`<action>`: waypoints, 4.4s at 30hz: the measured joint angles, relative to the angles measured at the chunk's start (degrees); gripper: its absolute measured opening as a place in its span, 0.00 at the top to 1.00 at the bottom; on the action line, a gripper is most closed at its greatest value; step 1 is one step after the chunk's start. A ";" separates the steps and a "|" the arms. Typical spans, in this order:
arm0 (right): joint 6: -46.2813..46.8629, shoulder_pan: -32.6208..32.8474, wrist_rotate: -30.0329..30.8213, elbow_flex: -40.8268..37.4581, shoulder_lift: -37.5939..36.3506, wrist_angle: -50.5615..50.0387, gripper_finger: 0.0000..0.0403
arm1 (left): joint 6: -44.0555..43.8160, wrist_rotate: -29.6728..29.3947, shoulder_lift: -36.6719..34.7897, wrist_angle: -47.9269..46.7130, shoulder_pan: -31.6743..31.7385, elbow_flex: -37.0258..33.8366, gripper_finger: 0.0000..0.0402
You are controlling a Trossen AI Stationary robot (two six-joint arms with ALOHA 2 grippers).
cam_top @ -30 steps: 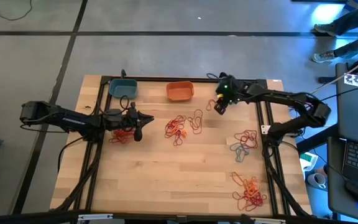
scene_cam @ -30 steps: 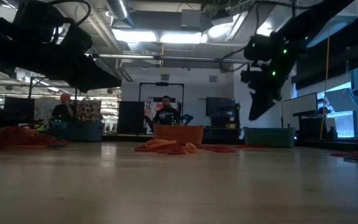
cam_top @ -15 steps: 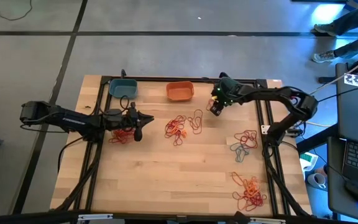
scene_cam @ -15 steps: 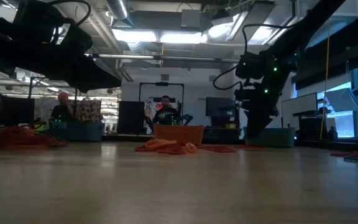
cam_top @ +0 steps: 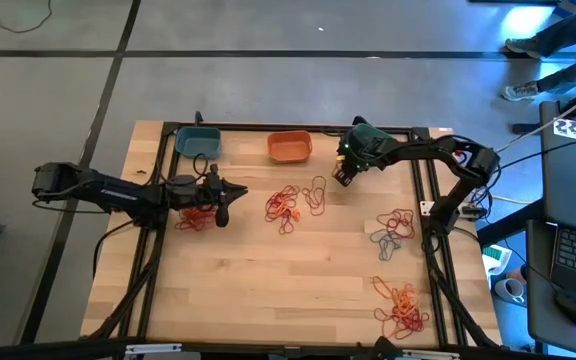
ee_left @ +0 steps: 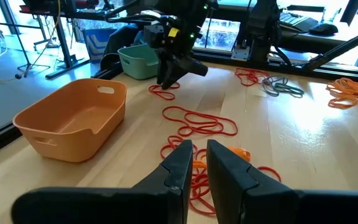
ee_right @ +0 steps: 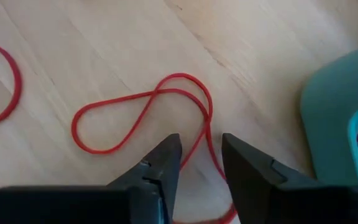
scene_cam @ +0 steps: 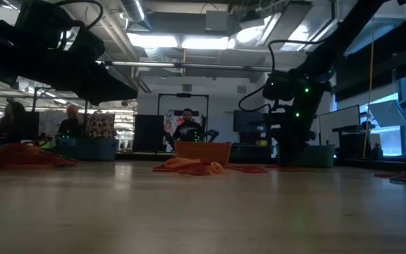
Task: Sort rubber bands into baskets
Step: Put the red rubber band into the green bin
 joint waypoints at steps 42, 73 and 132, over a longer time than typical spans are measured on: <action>-6.43 -0.07 12.82 -0.20 -23.65 -4.35 0.98 | 0.02 0.00 0.00 0.02 0.00 0.00 0.89; -7.48 -4.15 21.82 0.09 -19.67 -6.34 0.67 | 0.00 0.02 0.00 0.00 0.00 0.00 0.89; -3.07 9.44 -5.19 4.74 5.45 5.55 0.83 | -0.81 0.01 0.00 -0.02 0.00 0.00 0.89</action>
